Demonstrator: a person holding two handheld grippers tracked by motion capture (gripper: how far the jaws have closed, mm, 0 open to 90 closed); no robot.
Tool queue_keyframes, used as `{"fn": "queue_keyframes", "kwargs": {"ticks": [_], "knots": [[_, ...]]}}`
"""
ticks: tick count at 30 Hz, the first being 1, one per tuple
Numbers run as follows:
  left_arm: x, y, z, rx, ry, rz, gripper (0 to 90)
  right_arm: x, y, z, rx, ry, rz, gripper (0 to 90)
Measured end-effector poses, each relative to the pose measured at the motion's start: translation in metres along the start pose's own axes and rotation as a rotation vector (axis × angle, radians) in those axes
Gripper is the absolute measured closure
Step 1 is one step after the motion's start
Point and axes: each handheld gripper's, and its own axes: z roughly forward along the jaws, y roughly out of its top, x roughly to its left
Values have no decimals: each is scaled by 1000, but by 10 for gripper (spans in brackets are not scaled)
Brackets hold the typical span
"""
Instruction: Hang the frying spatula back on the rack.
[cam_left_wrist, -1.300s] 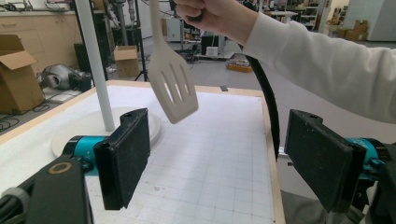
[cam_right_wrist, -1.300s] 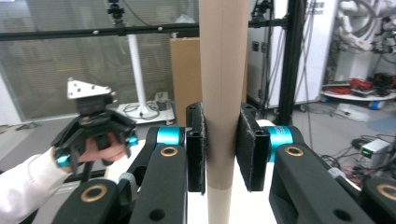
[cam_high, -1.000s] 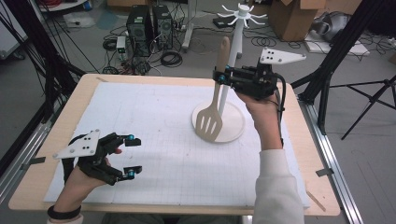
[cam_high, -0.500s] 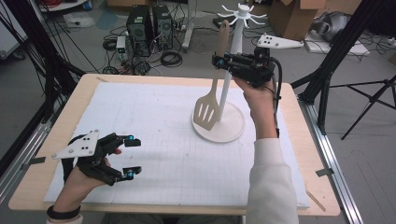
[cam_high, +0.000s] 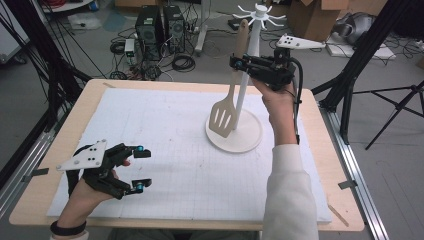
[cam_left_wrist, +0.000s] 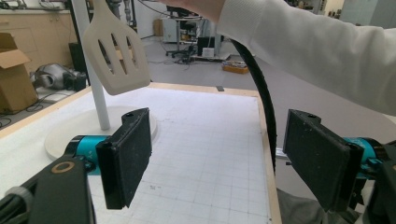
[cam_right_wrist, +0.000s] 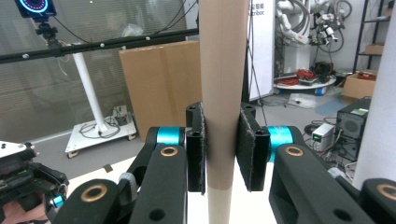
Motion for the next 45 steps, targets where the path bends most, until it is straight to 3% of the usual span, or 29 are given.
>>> {"fn": "queue_keyframes", "kwargs": {"ticks": [13,19,22,26,29,37,41,42,45], "knots": [[0,-2,2,8,-5,-2,243,-11,-3,-3,-2,-15,14,752],[1,-2,1,15,-4,-4,243,-13,-5,-1,25,-37,0,745],[1,-3,1,10,2,-8,243,-14,-7,-1,12,-39,-1,732],[1,-3,-1,10,4,-7,243,-13,-9,-6,-16,-46,14,664],[2,-3,-1,11,3,-9,243,-14,-10,-9,-17,-45,7,645],[4,-4,-2,21,12,-10,243,-12,-20,-26,-14,-85,3,476],[6,-5,-3,23,14,-14,242,-5,-26,-42,-13,-72,-12,419],[6,-5,-4,20,16,-16,242,1,-31,-49,-13,-43,-17,382],[6,-6,-5,22,23,-13,242,7,-37,-53,-5,-18,-35,346]]}}
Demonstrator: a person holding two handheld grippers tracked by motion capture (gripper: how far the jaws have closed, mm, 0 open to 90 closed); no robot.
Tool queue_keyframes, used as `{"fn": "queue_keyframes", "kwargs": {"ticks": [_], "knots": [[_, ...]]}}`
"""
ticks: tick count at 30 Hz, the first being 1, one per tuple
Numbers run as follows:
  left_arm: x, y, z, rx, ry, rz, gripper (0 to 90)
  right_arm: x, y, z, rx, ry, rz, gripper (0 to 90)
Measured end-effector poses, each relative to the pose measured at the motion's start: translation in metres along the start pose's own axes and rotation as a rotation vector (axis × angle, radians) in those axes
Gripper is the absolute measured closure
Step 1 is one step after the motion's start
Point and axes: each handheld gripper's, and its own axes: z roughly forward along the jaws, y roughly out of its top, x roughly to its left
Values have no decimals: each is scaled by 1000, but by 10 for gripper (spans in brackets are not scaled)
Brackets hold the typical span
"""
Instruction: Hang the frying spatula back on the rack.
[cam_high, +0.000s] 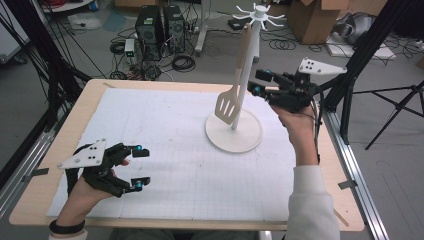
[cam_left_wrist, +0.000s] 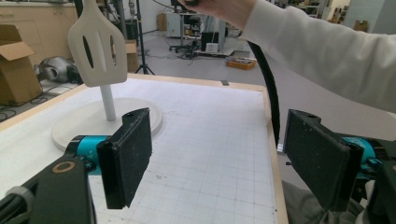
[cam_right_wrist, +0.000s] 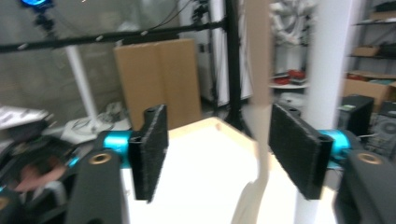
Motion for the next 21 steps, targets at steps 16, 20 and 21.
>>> {"fn": "queue_keyframes", "kwargs": {"ticks": [16,20,21], "knots": [[12,-14,-4,11,45,-10,238,53,-73,-22,29,143,-75,169],[15,-19,-6,9,61,-17,231,63,-94,-26,31,160,-93,142],[16,-21,-6,7,64,-19,230,64,-99,-26,32,157,-102,142]]}}
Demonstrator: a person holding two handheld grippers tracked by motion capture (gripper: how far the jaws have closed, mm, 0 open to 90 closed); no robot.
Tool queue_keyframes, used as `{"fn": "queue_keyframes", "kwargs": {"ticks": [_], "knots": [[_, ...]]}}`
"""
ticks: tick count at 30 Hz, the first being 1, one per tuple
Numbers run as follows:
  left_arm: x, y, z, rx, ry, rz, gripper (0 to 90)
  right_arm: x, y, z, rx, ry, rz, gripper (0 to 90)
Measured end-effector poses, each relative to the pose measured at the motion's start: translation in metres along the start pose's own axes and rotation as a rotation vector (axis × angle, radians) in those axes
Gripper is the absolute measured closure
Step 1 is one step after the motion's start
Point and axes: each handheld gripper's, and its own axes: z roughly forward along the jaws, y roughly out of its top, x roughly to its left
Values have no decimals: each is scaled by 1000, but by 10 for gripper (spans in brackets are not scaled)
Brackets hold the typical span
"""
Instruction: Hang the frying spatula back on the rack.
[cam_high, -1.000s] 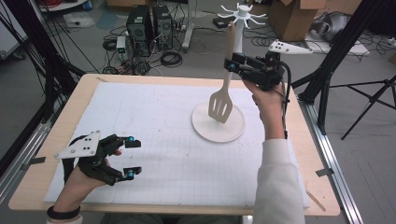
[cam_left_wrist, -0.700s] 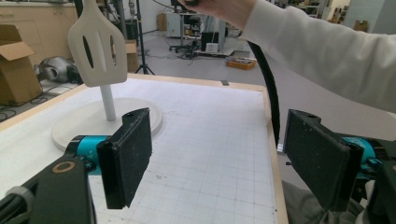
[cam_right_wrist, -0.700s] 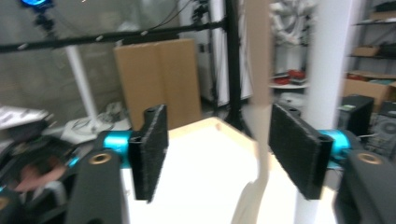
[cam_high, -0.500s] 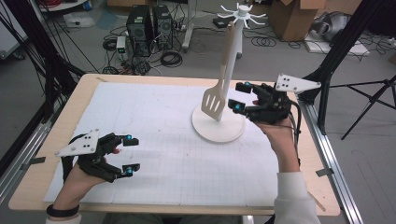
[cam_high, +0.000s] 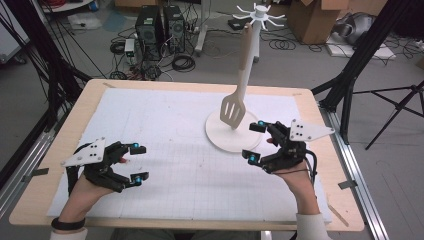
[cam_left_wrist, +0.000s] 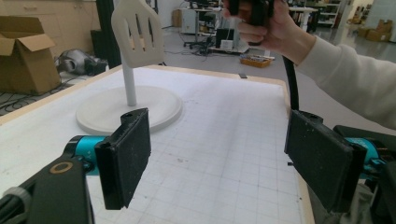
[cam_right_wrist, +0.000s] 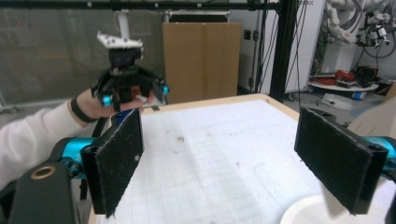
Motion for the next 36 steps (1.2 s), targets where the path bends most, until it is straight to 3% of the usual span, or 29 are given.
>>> {"fn": "queue_keyframes", "kwargs": {"ticks": [6,10,17,25,36], "knots": [[3,-7,-6,-22,20,16,226,11,-25,2,37,-12,-14,135],[5,-9,-9,-24,27,17,211,14,-47,2,55,-25,4,117],[5,-12,-9,-22,25,17,210,15,-69,-1,50,-57,44,117],[5,-14,-7,-11,27,20,210,14,-83,-6,59,-82,72,116],[4,-14,-9,-11,33,18,210,13,-84,-7,65,-91,76,116]]}}
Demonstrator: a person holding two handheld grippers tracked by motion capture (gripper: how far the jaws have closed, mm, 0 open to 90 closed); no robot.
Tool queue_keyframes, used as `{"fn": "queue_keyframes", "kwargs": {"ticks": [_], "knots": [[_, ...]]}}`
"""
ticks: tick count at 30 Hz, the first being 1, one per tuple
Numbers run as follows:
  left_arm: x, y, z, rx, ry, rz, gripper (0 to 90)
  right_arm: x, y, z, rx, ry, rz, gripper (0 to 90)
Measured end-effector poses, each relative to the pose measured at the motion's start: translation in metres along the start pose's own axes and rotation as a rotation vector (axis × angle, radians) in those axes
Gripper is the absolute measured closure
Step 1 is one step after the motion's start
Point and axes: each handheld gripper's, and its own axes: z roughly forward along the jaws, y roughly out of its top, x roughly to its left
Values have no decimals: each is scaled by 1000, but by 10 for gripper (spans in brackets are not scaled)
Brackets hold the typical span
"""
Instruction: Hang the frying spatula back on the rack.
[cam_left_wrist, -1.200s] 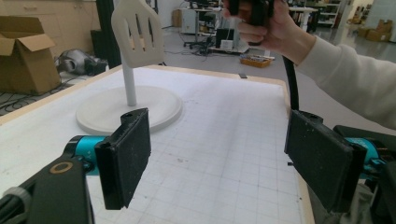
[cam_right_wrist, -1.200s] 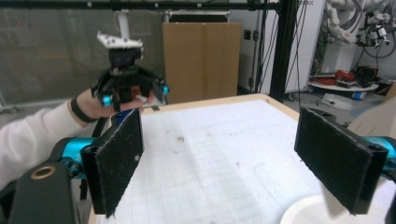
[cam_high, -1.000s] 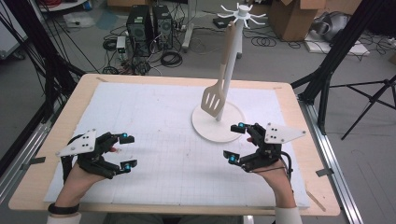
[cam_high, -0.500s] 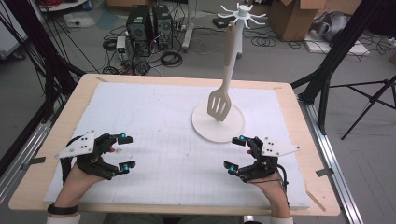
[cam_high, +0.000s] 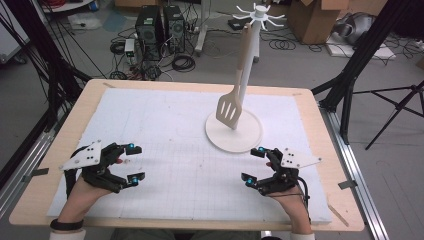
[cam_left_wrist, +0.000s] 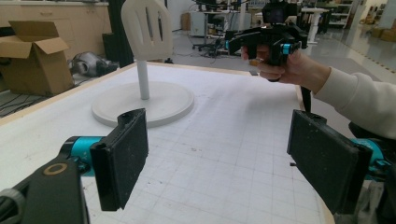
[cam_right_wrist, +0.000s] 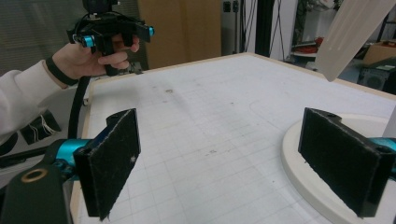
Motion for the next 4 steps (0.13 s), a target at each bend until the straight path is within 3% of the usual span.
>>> {"fn": "queue_keyframes", "kwargs": {"ticks": [4], "knots": [[0,0,0,-1,2,3,210,0,0,1,0,-3,1,116]]}}
